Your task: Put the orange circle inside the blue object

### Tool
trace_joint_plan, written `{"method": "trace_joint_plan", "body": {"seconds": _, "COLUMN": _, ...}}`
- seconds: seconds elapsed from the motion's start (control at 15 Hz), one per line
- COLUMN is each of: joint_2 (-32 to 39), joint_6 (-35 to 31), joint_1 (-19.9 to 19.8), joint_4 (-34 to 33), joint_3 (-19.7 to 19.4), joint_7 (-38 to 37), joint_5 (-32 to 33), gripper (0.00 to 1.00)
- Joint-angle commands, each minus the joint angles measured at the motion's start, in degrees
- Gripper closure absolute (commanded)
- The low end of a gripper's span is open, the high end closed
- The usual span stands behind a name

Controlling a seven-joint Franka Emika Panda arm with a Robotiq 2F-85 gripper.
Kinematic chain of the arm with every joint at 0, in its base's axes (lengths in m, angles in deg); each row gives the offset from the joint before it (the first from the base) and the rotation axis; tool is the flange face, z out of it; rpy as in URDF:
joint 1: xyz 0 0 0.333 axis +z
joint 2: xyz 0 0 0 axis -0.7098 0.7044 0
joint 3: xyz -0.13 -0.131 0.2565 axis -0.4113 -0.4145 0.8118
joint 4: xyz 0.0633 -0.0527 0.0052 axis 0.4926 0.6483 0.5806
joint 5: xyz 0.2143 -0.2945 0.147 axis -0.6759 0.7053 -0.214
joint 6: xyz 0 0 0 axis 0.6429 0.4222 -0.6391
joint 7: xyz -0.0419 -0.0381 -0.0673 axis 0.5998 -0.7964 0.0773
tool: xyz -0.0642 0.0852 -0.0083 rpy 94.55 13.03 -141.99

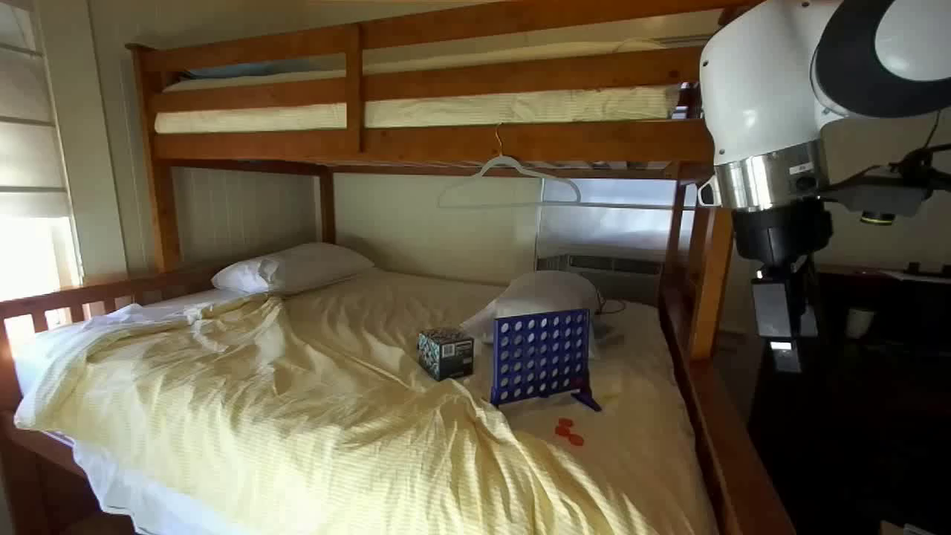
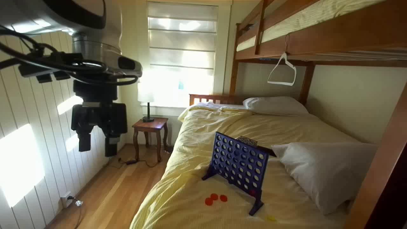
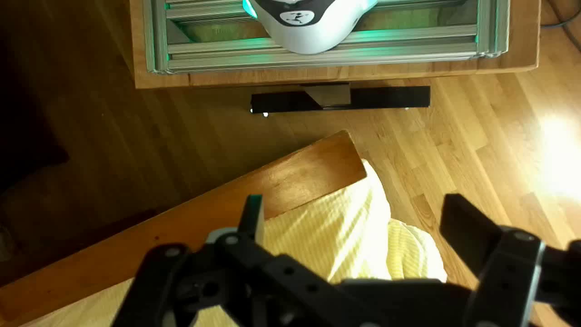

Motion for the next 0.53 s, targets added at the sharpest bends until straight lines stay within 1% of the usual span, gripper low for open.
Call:
{"method": "trace_joint_plan", "body": {"seconds": 0.0, "joint_2": 0.15, "joint_6": 0.15, "joint_1": 0.63, "joint_4": -0.14, "joint_3": -0.52, "joint_7": -0.36, "joint_5": 0.31, "gripper": 0.00}}
{"method": "trace_joint_plan", "body": {"seconds": 0.27, "joint_2": 0.15, "joint_6": 0.15, "joint_1": 0.63, "joint_4": -0.14, "joint_3": -0.52, "joint_7": -0.36, "joint_5": 0.31, "gripper": 0.00}}
{"method": "trace_joint_plan", "body": {"seconds": 0.47, "joint_2": 4.67, "joint_6": -1.88, "joint_1": -2.61, "joint_4": -2.27, "joint_3": -2.51, "joint_7": -2.27, "joint_5": 0.23, "gripper": 0.00}}
